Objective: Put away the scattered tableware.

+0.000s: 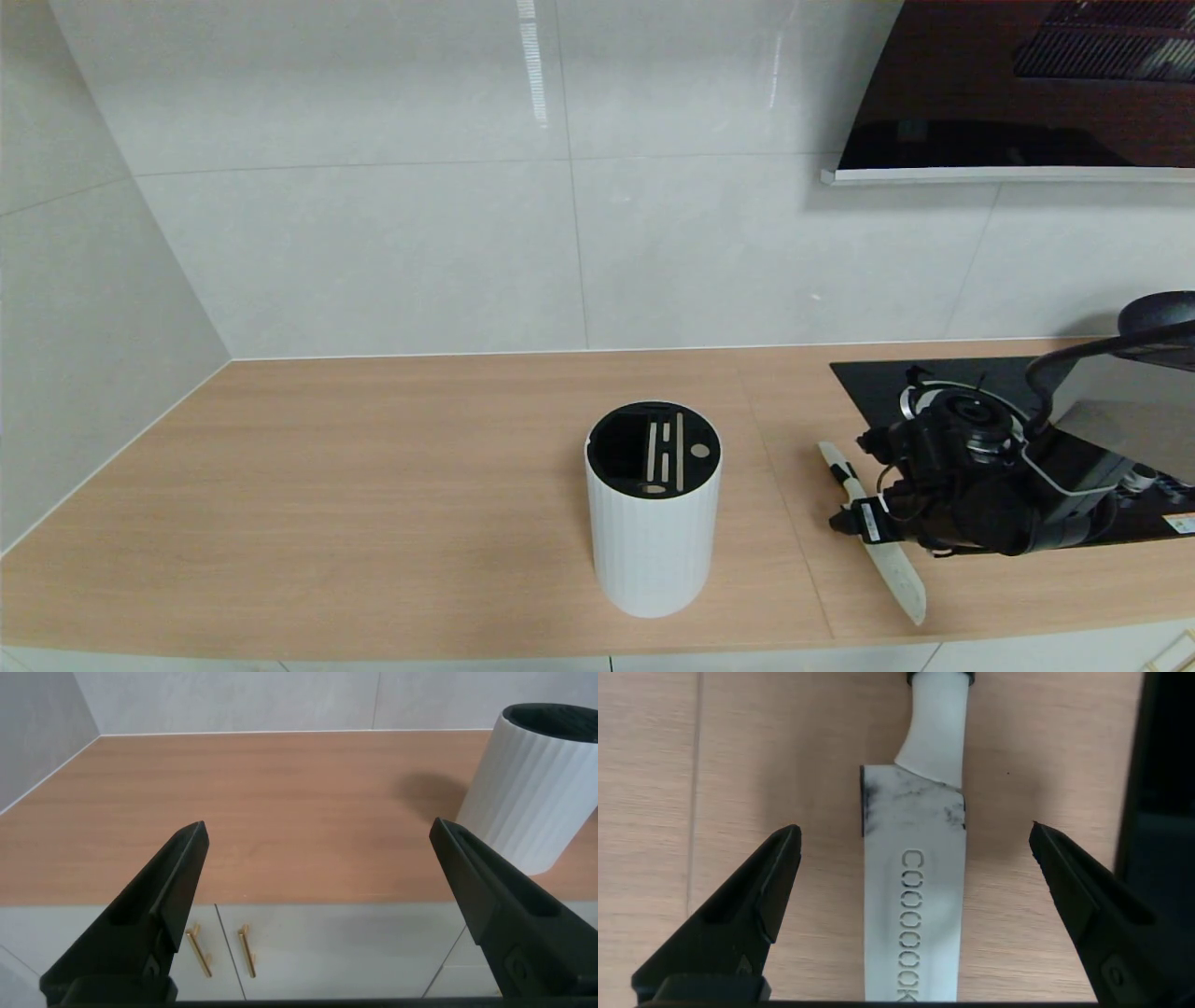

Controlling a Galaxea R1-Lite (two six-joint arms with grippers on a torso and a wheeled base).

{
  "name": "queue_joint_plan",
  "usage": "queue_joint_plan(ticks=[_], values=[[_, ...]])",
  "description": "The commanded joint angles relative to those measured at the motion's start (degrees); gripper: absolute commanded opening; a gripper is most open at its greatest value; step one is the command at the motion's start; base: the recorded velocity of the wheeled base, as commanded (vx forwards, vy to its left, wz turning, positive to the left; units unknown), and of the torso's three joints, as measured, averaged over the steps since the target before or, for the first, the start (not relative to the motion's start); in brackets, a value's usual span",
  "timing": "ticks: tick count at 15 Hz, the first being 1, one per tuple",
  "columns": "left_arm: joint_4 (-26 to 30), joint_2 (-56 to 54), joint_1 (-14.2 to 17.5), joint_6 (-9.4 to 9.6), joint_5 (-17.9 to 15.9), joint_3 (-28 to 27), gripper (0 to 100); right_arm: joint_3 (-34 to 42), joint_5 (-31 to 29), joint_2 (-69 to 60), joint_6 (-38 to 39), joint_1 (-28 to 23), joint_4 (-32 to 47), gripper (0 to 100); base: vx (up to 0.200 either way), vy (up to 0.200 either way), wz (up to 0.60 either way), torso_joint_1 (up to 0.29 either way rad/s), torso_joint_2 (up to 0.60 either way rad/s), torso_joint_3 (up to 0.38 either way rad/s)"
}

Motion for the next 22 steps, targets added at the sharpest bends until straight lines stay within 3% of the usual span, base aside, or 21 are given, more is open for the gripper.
queue_joint_plan(ticks=[1,13,14,22], values=[[0.0,0.0,0.0,0.01,0.0,0.0,100,-0.1,0.0,0.4,0.1,0.0,-0.5,100,0.0,0.0,0.0,0.0,0.0,0.0],[0.0,0.0,0.0,0.01,0.0,0.0,100,-0.5,0.1,1.8,0.3,0.0,-2.0,100,0.0,0.0,0.0,0.0,0.0,0.0],[0.0,0.0,0.0,0.01,0.0,0.0,100,-0.5,0.1,1.9,0.3,0.0,-2.0,0,0.0,0.0,0.0,0.0,0.0,0.0],[0.0,0.0,0.0,-0.08,0.0,0.0,100,-0.5,0.1,2.3,0.3,0.0,-2.0,0,0.0,0.0,0.0,0.0,0.0,0.0]])
